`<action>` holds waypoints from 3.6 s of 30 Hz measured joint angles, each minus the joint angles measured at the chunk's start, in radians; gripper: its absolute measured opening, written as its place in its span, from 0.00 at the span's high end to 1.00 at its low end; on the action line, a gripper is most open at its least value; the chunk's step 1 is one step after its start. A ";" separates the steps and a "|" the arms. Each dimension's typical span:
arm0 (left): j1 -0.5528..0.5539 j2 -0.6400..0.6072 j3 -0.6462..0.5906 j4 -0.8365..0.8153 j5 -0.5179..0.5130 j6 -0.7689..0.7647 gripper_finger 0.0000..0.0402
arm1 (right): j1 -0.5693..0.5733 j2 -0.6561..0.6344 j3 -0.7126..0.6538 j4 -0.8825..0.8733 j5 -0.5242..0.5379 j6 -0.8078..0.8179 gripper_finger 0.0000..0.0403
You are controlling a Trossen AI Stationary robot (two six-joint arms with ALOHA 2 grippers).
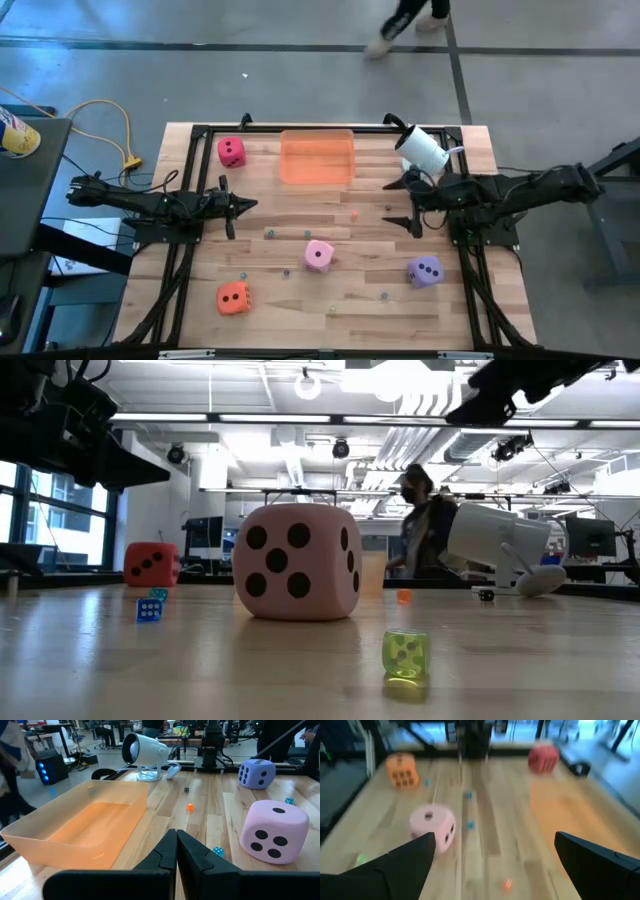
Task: Pick & Place Dice
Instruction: Put the large purple die into the orange bin
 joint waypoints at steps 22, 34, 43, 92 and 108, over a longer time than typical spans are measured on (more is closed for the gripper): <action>0.000 0.000 0.000 0.009 0.000 0.000 1.00 | 0.287 0.760 0.766 -0.919 0.124 0.937 0.01; 0.000 0.000 0.000 0.008 0.000 0.000 1.00 | 0.418 0.768 0.779 -1.261 -0.118 1.571 0.01; 0.000 0.000 0.000 0.008 0.000 0.000 1.00 | 0.486 0.767 0.675 -1.255 -0.176 1.657 0.01; 0.000 0.000 0.000 0.008 0.000 0.000 1.00 | 0.510 0.624 0.353 -1.005 -0.266 1.761 0.01; 0.000 0.000 0.000 0.008 0.000 0.000 1.00 | 0.555 0.597 0.356 -0.966 -0.199 1.889 0.01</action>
